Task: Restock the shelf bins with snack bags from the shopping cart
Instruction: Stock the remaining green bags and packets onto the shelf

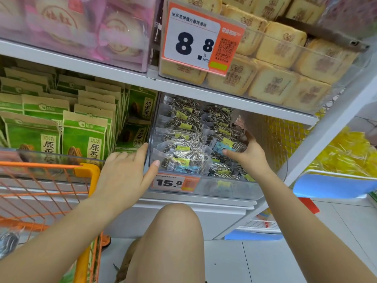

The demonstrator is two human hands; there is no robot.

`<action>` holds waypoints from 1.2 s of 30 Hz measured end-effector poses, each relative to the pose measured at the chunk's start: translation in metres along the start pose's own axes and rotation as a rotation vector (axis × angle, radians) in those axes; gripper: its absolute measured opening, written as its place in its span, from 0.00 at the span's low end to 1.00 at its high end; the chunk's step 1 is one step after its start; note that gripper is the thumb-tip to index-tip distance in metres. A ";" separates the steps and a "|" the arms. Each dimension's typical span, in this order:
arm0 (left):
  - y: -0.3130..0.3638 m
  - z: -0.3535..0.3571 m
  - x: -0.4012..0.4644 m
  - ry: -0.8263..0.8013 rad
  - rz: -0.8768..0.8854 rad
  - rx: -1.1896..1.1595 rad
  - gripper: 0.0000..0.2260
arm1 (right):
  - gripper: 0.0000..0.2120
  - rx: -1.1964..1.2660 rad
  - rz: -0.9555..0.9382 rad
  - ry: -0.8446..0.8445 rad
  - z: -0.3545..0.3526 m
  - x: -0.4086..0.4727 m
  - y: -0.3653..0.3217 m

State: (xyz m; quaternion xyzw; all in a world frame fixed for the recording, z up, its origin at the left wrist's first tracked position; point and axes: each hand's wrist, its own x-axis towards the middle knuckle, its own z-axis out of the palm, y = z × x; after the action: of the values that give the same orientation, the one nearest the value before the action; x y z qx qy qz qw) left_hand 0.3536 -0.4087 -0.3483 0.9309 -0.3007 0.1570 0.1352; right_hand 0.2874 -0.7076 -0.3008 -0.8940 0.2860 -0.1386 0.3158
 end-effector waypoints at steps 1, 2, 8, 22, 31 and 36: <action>0.000 -0.001 0.000 0.000 0.000 -0.004 0.30 | 0.40 0.003 -0.020 0.011 0.001 0.001 -0.001; 0.000 -0.001 0.000 0.000 0.000 -0.008 0.30 | 0.40 -0.006 -0.037 0.018 0.000 0.002 -0.001; -0.001 -0.001 0.000 -0.016 -0.003 0.011 0.31 | 0.40 -0.032 -0.091 -0.049 -0.001 -0.006 0.007; -0.051 -0.082 -0.048 -0.276 0.121 -0.393 0.29 | 0.14 -0.046 -0.807 0.141 0.041 -0.111 -0.086; -0.165 -0.120 -0.157 -0.743 -0.111 0.157 0.30 | 0.13 0.029 -1.199 -0.158 0.136 -0.182 -0.170; -0.196 -0.116 -0.174 -1.028 -0.324 0.221 0.27 | 0.13 -0.610 -1.274 -0.721 0.208 -0.198 -0.218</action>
State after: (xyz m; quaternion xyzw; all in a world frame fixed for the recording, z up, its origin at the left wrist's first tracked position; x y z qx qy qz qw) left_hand 0.3135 -0.1253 -0.3378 0.9307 -0.1628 -0.3103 -0.1052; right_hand 0.3111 -0.3492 -0.3322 -0.9225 -0.3752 0.0900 -0.0099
